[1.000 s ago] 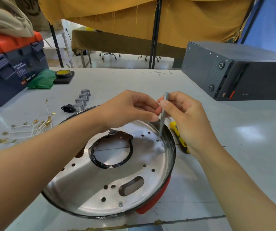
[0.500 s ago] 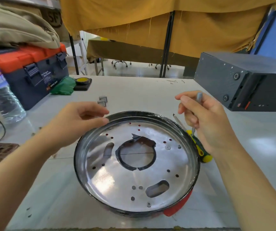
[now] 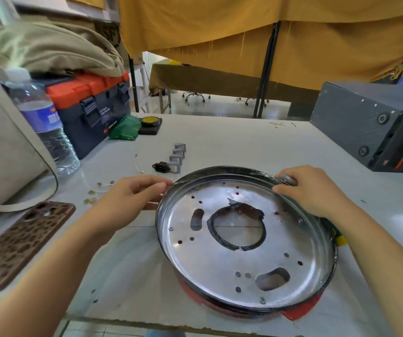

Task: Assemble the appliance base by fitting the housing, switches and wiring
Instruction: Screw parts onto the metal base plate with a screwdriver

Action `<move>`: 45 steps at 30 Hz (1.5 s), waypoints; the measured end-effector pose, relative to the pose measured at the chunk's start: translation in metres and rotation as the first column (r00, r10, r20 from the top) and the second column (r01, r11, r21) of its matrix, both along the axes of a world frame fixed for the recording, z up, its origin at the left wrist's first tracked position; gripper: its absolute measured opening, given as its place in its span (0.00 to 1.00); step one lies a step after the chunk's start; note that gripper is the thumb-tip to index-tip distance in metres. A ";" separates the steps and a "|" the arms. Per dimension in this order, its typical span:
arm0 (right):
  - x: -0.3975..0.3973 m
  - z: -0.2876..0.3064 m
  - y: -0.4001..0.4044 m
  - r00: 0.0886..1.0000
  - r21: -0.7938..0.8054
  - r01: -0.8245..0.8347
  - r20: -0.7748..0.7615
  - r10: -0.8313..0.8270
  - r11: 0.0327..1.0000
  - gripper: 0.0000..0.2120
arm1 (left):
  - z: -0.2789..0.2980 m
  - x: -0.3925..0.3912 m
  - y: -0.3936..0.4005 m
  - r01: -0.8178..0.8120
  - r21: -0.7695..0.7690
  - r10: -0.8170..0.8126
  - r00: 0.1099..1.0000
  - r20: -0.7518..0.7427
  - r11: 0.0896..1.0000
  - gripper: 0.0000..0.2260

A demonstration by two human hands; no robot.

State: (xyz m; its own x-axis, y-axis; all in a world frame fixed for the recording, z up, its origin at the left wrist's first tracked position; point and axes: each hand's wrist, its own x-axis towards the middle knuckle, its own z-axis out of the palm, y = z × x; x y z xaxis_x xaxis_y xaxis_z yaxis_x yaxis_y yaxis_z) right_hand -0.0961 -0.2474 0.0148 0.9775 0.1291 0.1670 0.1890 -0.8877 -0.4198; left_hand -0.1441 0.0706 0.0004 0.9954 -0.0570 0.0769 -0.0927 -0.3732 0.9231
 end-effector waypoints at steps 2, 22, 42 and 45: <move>0.001 0.000 -0.001 1.000 -0.029 -0.007 0.005 0.007 1.000 0.14 | -0.001 0.000 0.013 -0.071 -0.011 0.071 0.997 0.015 0.997 0.10; -0.006 0.002 -0.007 0.998 -0.046 0.043 0.041 -0.041 0.998 0.19 | -0.027 0.022 0.021 -0.177 0.606 0.100 0.982 0.159 0.776 0.04; -0.031 0.009 0.010 0.975 -0.126 0.095 -0.189 -0.118 0.987 0.06 | 0.023 0.007 -0.018 -0.179 0.330 0.049 0.930 0.365 0.927 0.07; -0.031 0.014 0.005 0.968 -0.126 0.012 -0.247 -0.043 0.992 0.13 | 0.023 0.006 -0.028 -0.123 0.312 0.011 0.941 0.338 0.942 0.05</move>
